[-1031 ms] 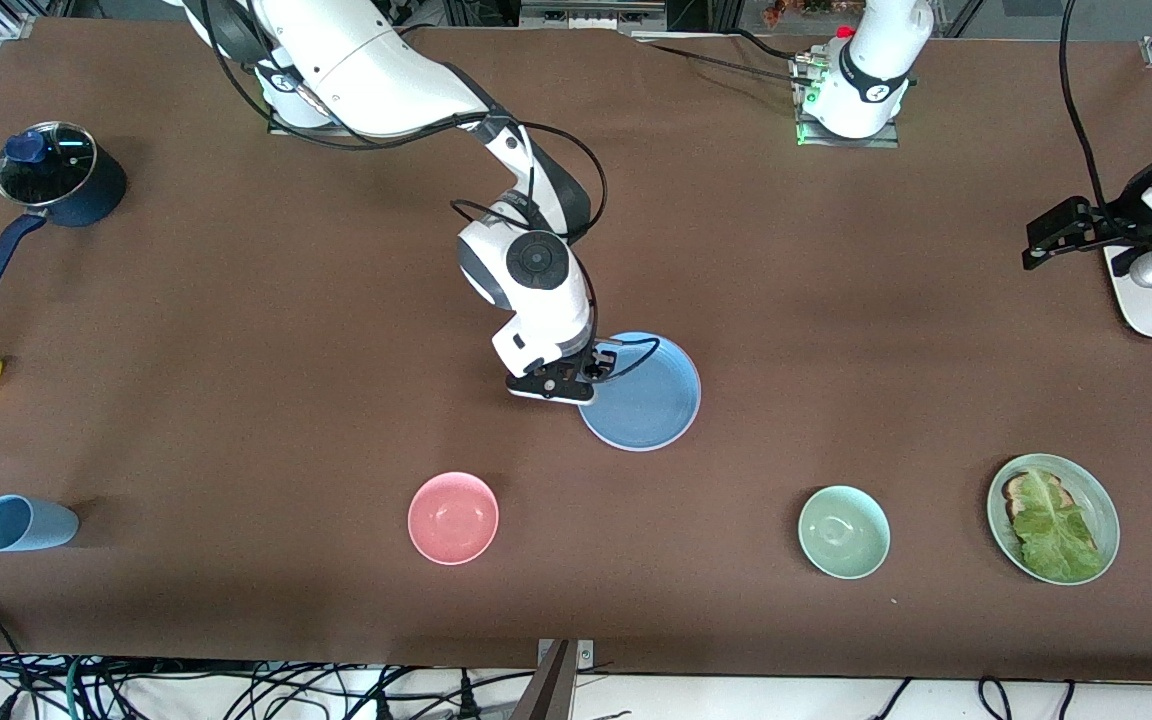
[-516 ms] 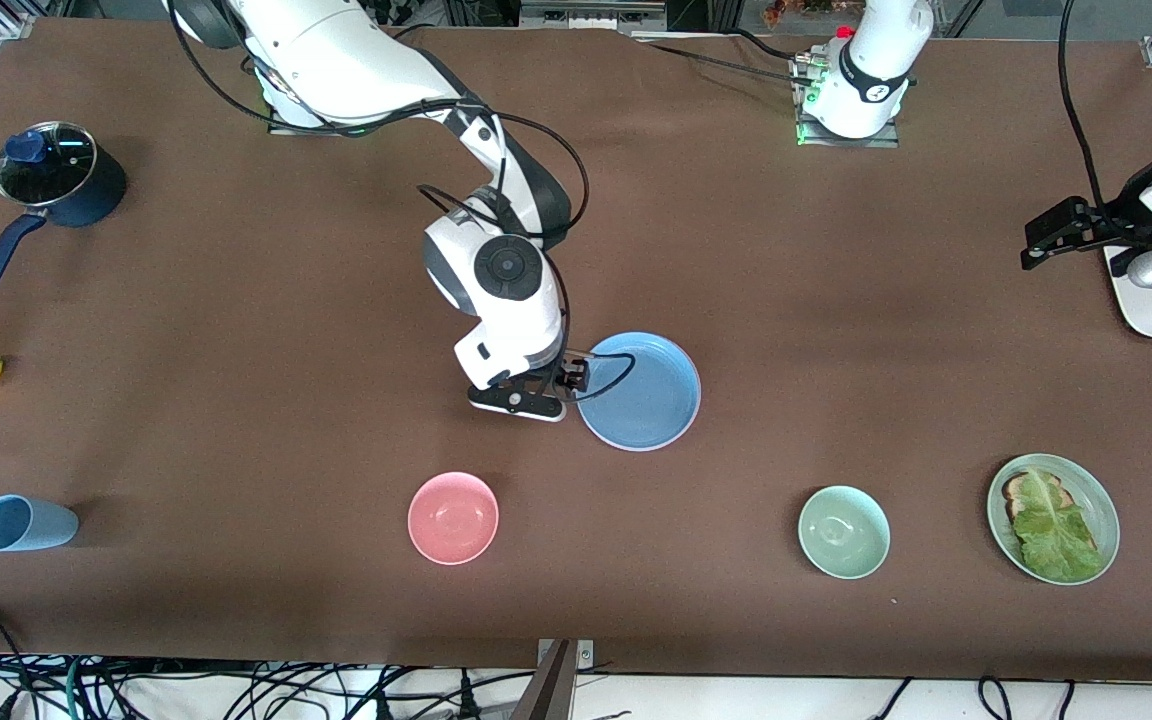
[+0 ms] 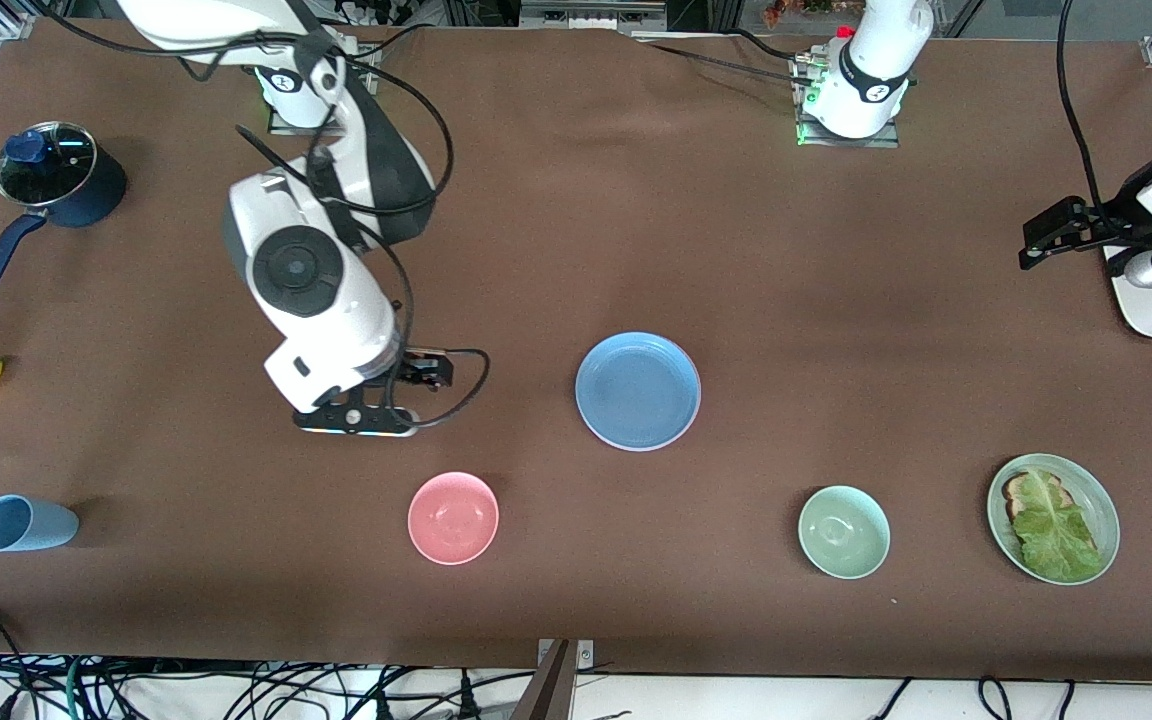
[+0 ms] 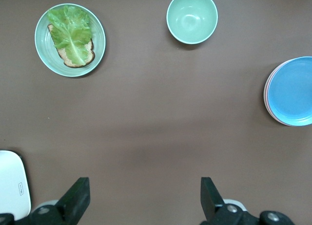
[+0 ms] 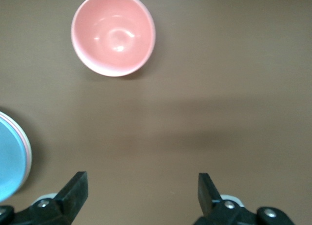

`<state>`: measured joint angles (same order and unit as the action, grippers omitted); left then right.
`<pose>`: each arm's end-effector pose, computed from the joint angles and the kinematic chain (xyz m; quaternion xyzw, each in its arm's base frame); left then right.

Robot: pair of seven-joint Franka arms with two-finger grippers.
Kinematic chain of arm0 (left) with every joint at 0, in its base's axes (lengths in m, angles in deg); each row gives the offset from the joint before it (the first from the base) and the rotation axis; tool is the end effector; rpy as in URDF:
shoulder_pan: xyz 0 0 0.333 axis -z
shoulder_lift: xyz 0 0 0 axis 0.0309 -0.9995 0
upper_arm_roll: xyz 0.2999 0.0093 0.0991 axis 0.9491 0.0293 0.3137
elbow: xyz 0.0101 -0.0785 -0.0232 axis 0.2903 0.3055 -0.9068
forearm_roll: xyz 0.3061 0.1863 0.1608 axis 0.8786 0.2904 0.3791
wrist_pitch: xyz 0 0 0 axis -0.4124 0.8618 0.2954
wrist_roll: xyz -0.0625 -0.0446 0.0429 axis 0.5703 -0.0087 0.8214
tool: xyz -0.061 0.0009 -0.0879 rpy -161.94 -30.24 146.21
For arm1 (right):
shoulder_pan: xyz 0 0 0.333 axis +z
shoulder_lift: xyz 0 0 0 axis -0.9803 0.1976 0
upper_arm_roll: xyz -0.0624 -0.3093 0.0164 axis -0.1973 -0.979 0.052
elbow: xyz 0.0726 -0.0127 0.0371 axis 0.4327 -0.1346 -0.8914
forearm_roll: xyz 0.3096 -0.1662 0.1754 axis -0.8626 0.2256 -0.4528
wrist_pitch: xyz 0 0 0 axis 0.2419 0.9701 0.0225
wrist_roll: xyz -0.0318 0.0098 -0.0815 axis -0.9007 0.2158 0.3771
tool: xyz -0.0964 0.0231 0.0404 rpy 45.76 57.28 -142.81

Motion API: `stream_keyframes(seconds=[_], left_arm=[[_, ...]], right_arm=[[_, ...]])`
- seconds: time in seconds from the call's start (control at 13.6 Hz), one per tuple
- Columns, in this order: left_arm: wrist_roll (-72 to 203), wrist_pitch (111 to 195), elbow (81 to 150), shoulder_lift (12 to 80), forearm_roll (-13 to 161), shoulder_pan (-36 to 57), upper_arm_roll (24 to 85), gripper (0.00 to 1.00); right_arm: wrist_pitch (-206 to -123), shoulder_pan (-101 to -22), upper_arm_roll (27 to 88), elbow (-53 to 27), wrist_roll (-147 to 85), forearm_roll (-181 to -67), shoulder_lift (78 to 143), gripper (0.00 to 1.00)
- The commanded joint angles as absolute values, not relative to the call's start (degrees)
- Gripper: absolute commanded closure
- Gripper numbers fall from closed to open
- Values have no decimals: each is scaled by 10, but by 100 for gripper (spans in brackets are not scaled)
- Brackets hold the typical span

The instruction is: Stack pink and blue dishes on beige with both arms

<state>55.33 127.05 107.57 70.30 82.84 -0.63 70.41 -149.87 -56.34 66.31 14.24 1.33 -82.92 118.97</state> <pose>0.5625 0.0007 0.5994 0.9993 -0.0333 -0.0161 0.0012 0.6507 0.2911 0.4378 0.9994 -0.0137 -0.0101 0.0312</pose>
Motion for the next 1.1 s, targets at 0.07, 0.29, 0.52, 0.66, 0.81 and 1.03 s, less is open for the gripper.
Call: stream_keyframes(seconds=[0.07, 0.29, 0.52, 0.66, 0.81, 1.03], left_arm=[[543, 1262, 1067, 700, 822, -7, 706, 0], [543, 1261, 1067, 700, 822, -7, 706, 0], [543, 1261, 1067, 700, 822, -7, 706, 0], [543, 1261, 1067, 700, 822, -7, 706, 0], [543, 1261, 1067, 700, 822, -7, 706, 0], [543, 1261, 1067, 700, 822, -8, 706, 0]], right_arm=[[-1479, -604, 659, 33, -51, -862, 1069, 0], [-1478, -667, 659, -84, -126, -899, 946, 0], [-1436, -728, 663, -103, -192, -906, 901, 0], [-1424, -743, 663, -89, -202, -902, 899, 0], [-1397, -744, 663, -58, -201, -899, 904, 0], [-1393, -745, 658, -46, -227, -894, 906, 0]])
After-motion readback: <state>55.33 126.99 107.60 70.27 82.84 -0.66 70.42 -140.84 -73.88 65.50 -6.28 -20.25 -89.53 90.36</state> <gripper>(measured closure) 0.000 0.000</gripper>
